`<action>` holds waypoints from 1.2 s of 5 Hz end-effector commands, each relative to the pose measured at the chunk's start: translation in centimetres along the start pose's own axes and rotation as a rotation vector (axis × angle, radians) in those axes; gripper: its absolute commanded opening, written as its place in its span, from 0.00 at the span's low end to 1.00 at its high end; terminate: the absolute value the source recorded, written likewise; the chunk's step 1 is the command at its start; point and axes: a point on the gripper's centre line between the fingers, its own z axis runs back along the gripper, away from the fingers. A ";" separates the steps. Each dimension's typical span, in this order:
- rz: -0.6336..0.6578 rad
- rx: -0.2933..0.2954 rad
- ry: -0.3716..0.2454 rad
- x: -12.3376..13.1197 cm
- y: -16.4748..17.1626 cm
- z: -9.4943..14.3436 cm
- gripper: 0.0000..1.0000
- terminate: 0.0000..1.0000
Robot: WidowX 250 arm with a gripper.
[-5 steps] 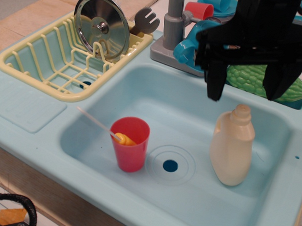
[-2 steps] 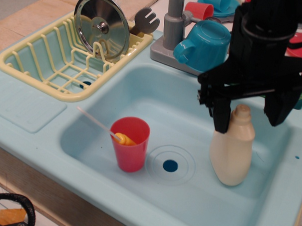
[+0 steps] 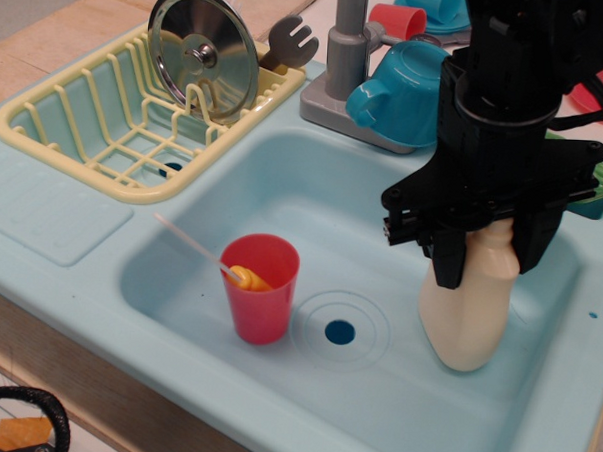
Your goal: Put detergent from sink into drying rack
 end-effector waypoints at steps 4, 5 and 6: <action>0.034 0.094 -0.252 6.0 2.5 8.3 0.00 0.00; 0.062 0.080 -0.304 7.5 3.7 9.5 0.00 0.00; 0.105 0.074 -0.361 9.2 5.4 11.4 0.00 0.00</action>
